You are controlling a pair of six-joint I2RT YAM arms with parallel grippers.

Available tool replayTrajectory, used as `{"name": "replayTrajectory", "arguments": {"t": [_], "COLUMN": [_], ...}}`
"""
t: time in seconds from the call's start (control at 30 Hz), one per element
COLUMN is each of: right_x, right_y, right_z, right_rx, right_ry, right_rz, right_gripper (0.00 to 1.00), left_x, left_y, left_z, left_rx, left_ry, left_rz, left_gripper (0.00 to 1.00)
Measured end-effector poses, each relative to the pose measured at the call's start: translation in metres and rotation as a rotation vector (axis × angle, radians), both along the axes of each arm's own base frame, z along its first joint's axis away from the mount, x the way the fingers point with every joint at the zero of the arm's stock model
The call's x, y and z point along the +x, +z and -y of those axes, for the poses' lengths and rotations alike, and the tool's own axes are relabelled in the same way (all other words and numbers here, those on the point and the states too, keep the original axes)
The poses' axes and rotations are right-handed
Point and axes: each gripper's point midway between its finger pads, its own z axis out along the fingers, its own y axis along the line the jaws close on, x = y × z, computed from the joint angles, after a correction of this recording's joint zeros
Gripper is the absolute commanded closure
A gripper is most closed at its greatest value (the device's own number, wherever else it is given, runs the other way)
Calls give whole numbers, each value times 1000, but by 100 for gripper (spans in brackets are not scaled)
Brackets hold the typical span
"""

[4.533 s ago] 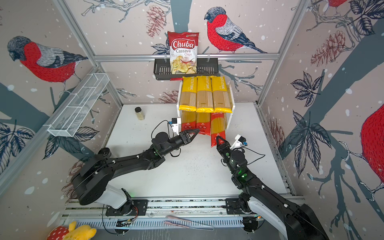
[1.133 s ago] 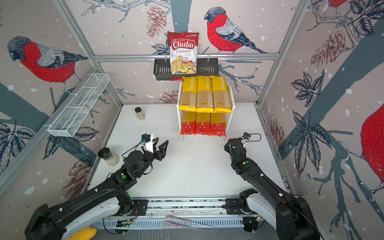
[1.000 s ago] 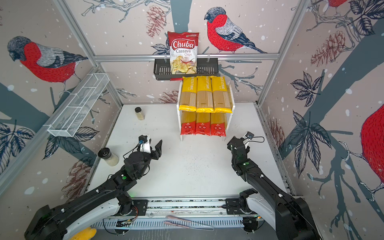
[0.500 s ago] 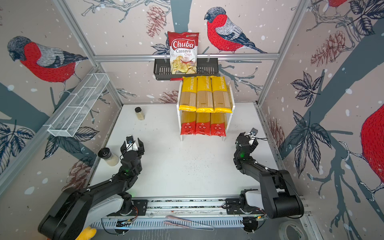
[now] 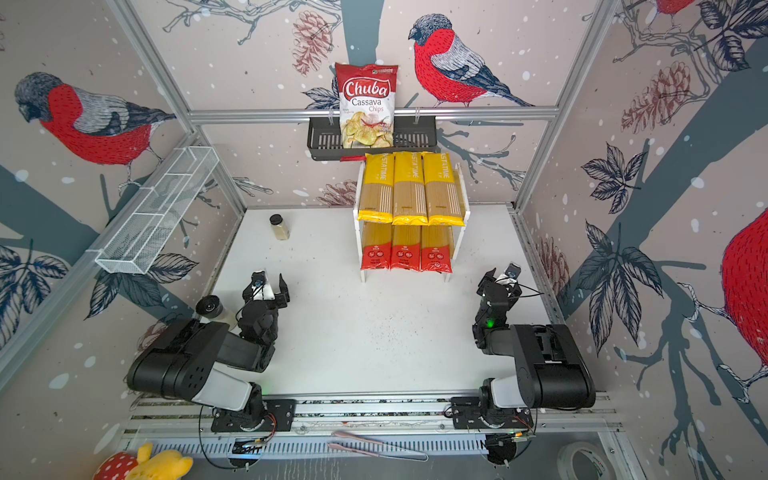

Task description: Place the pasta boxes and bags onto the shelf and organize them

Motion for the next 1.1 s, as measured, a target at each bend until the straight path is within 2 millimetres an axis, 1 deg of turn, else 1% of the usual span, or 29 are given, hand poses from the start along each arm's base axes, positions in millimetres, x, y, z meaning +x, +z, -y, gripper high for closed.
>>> {"name": "replayTrajectory", "arguments": {"t": [0.1,0.2,0.23,0.27,0.3,0.33,0.37,0.4,0.43,0.57,0.67,0.7,0.73,1.1], "right_x": [6,2,3,6,8,8,8,8,9,10,10,10,11,11], "right_y": [-3,-19,-17,-11,-4,-3,-4,-5,-3,-2,-2,-2,-1,-1], "right_z": [-9,-11,-12,-13,-13,-13,-13,-14,-15,-16,-16,-17,-18,-18], "right_rx": [1,-14,-12,-10,-11,-11,-11,-11,-10,-9,-9,-9,-10,-15], "right_ry": [61,87,94,105,104,104,105,108,112,118,120,122,125,116], "right_rz": [4,-32,-29,-8,21,28,23,19,21,27,27,27,28,27], "right_gripper": [31,30,30,30,30,30,30,30,30,26,18,8,0,0], "left_x": [6,10,11,12,14,16,17,18,18,20,22,22,21,21], "left_y": [3,-2,-3,-1,2,5,7,6,5,2,1,1,0,-3], "left_z": [2,-7,-8,-9,-11,-13,-17,-20,-22,-24,-27,-29,-29,-30], "left_rx": [-4,-22,-23,-28,-38,-48,-55,-63,-68,-84,-98,-98,-100,-100], "left_ry": [-13,26,32,38,45,54,65,75,80,84,93,98,100,101], "left_rz": [15,7,1,4,17,28,34,30,27,14,13,10,9,-7], "left_gripper": [23,22,22,22,21,20,16,2,1,1,1,1,1,1]}}
